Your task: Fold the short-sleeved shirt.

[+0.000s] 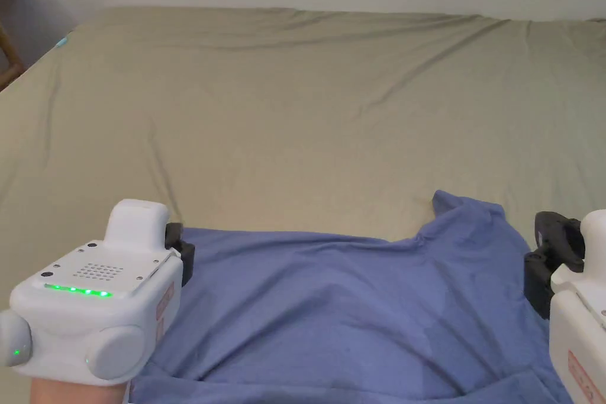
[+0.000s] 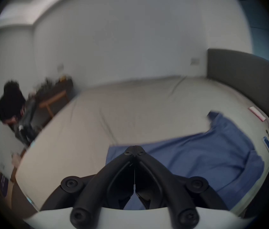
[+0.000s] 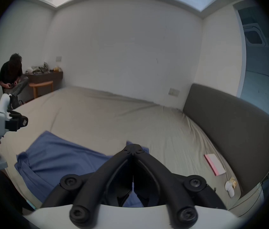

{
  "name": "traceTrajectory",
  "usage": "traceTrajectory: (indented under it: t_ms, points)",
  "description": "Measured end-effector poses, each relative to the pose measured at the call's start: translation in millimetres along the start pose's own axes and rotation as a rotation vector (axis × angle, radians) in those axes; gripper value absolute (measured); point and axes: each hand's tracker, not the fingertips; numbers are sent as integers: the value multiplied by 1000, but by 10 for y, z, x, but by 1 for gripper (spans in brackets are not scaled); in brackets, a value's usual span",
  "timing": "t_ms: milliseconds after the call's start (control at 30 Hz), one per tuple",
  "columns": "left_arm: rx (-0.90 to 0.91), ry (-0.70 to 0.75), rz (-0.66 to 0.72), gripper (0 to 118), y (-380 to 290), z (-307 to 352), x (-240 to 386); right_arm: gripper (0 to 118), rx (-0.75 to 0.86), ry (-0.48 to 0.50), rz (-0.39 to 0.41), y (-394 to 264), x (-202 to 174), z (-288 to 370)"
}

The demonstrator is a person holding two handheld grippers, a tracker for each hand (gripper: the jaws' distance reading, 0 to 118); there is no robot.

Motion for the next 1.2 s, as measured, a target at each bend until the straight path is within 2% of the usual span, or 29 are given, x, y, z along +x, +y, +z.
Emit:
traceTrajectory:
  t_ms: [33, 67, 133, 167, 200, 333, 400, 467, 533, 567, 633, 667, 700, 800, 833, 867, 900, 933, 967, 1000, 1100, 1200]
  points:
    - [-67, 29, -12, 0, -31, -297, -89, 2, -31, 6, -19, -53, 70, -90]
    - [-107, 53, -32, 13, -49, -534, -164, 2, -53, 5, -32, -90, 123, -155]
    - [-165, 50, -1, 89, -41, -1032, -355, 2, -82, -10, -41, -163, 245, -276]
    - [-230, 32, 12, 113, -25, -1264, -431, 2, -99, -20, -37, -188, 284, -338]
    - [-238, 44, 44, 116, -14, -1447, -477, 2, -112, -32, -29, -207, 321, -395]
    - [-308, 89, 109, 108, 3, -2076, -660, 2, -156, -51, -36, -242, 463, -596]
    - [-346, 114, 140, 101, -9, -2279, -723, 2, -172, -64, -30, -238, 492, -654]
    - [-351, 53, 187, 101, -23, -2276, -700, 2, -183, -70, -23, -232, 509, -715]
    - [-336, 77, 133, 100, 4, -2193, -619, 2, -193, -69, -19, -234, 521, -773]
    - [-312, 43, 86, 94, 21, -2153, -586, 2, -199, -66, -20, -230, 523, -812]
    - [-290, -16, 16, 54, 77, -1986, -457, 2, -215, -56, -19, -223, 528, -913]
    - [-286, -10, -21, 22, 108, -1947, -376, 2, -225, -45, -19, -212, 534, -970]
    - [-289, -1, -61, 1, 116, -1913, -288, 2, -239, -27, -22, -200, 548, -1045]
    - [-237, 25, -91, 1, 188, -1720, -234, 3, -316, 25, -55, -196, 632, -1345]
    - [-223, 32, -100, 1, 220, -1624, -219, 8, -347, 46, -79, -208, 684, -1471]
    - [-202, 32, -112, 1, 234, -1568, -237, 27, -374, 51, -100, -226, 741, -1581]
    - [-176, 33, -124, 1, 261, -1441, -228, 74, -420, 69, -123, -265, 817, -1741]
    - [-159, 31, -135, 1, 284, -1313, -220, 103, -494, 80, -127, -319, 885, -1918]
    - [-143, 30, -139, 1, 300, -1200, -215, 114, -543, 96, -137, -392, 934, -2079]
    - [-127, 25, -145, 1, 324, -1137, -266, 114, -559, 98, -147, -478, 980, -2236]
    - [-88, 17, -153, 1, 347, -815, -265, 114, -672, 35, -101, -765, 1069, -2729]
    - [-69, 16, -176, 1, 340, -664, -264, 113, -769, 16, -139, -1015, 1052, -3021]
